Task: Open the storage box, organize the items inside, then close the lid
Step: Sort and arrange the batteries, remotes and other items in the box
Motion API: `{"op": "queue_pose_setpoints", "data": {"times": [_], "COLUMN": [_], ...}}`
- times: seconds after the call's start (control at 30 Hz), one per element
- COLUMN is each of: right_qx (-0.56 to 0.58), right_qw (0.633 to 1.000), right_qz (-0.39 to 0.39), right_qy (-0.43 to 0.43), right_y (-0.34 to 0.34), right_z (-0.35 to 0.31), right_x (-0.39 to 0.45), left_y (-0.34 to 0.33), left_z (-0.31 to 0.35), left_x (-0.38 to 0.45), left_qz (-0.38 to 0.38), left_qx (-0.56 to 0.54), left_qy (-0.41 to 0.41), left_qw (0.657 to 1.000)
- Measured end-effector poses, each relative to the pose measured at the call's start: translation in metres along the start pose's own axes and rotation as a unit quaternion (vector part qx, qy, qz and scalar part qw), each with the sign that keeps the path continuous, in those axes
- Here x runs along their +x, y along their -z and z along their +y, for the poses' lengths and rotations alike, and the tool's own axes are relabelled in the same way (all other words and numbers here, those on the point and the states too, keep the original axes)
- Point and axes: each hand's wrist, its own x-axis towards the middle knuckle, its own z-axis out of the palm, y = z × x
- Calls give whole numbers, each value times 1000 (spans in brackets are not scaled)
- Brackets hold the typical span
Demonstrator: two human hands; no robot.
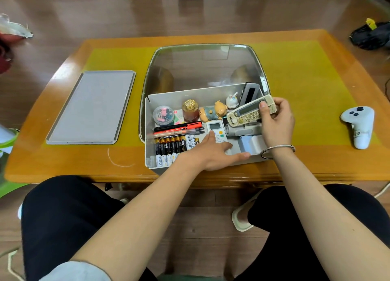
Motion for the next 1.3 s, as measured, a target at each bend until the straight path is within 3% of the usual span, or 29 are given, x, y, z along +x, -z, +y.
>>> {"op": "queue_pose_setpoints", "data": {"times": [0.13, 0.2, 0.27, 0.33, 0.4, 0.47, 0.57, 0.63, 0.93, 1.3], "right_qx": [-5, -2, 14, 34, 47, 58, 80, 80, -58, -78], "right_qw": [1000, 1000, 1000, 999, 998, 998, 996, 994, 980, 977], "right_qz": [3, 11, 25, 35, 34, 19, -34, -71, -180, -192], "right_qy": [5, 6, -1, -6, 3, 14, 10, 4, 61, 53], "right_y": [0, 0, 0, 0, -1, -3, -11, -18, -51, -65], "right_z": [0, -2, -4, -6, -10, -15, -26, -32, -41, -57], "right_x": [-1, -1, 0, 0, -3, -7, -13, -17, -27, -20], "left_y": [0, 1, 4, 8, 13, 17, 20, 17, 23, 40], "left_z": [-3, -3, -4, -11, -24, -43, -71, -82, -100, -109], "left_x": [-3, -9, -16, -23, -32, -43, -55, -58, -55, -43], "left_qz": [4, 42, 132, 272, 401, 460, 418, 368, 365, 365], "left_qx": [-11, -25, -35, -3, 11, 0, -33, -53, -5, 14], "left_qy": [-9, -25, -44, -36, 19, 107, 216, 239, 227, 197], "left_qw": [1000, 998, 990, 962, 916, 881, 882, 897, 903, 910]}}
